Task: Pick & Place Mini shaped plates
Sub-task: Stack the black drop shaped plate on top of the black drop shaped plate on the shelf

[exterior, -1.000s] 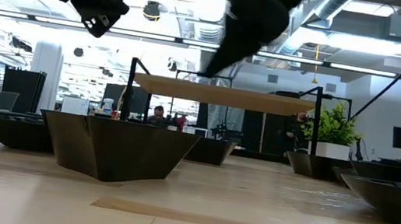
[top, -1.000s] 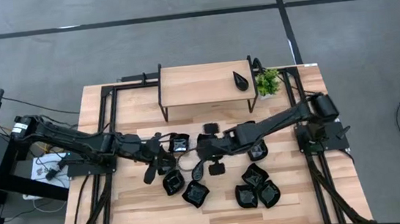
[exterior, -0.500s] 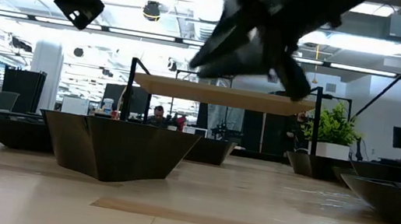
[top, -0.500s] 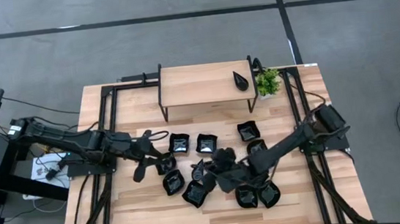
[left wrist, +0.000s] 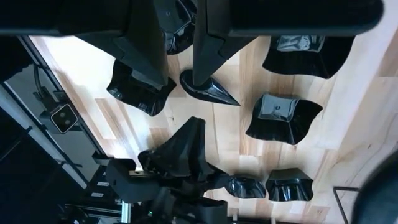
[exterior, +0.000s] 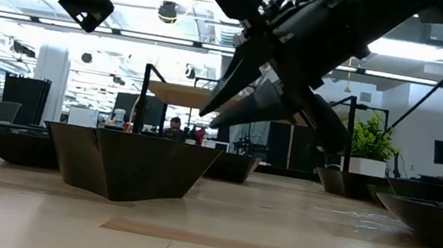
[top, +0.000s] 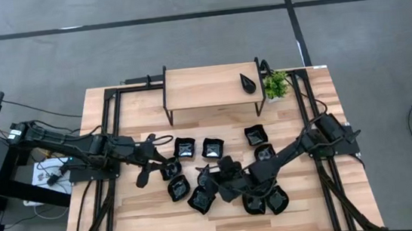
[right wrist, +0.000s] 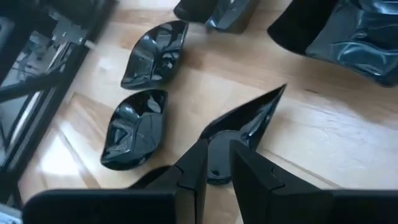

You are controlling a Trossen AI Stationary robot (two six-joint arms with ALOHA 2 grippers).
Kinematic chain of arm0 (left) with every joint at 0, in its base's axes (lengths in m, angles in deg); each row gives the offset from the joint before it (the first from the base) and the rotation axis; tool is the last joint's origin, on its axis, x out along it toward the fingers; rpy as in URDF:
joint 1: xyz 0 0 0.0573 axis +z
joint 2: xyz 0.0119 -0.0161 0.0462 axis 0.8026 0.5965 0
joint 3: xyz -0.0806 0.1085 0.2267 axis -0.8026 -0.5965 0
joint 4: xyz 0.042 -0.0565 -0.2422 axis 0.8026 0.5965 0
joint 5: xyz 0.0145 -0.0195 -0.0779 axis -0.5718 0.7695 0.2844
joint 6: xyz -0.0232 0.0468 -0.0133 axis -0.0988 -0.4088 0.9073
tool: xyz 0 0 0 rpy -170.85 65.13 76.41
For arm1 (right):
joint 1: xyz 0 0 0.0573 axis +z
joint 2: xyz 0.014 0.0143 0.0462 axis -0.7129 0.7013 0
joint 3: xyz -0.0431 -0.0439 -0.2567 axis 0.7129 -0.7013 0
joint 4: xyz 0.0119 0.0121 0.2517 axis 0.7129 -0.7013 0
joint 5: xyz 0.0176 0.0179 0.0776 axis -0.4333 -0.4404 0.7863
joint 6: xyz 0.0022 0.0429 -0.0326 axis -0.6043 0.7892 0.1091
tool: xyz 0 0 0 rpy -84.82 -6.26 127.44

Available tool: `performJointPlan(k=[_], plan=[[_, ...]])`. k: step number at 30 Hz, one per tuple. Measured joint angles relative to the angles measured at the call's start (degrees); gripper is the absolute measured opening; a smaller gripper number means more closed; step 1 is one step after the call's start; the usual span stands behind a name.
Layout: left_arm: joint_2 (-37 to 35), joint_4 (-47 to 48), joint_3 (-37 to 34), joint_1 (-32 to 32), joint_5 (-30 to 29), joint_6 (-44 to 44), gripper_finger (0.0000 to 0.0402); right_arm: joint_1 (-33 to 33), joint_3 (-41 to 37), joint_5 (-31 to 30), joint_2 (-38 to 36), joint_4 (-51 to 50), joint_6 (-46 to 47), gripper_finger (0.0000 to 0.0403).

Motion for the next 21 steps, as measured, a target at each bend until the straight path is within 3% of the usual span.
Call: performJointPlan(k=[12, 21], plan=[[0.0, 0.0, 0.0, 0.0, 0.7, 0.0, 0.0076, -2.4, 0.0, 6.5, -0.1, -5.7, 0.5, 0.0069], [0.0, 0.0, 0.0, 0.0, 0.7, 0.3, 0.0076, -4.9, 0.0, 9.2, -0.1, -5.8, -1.2, 0.0164]])
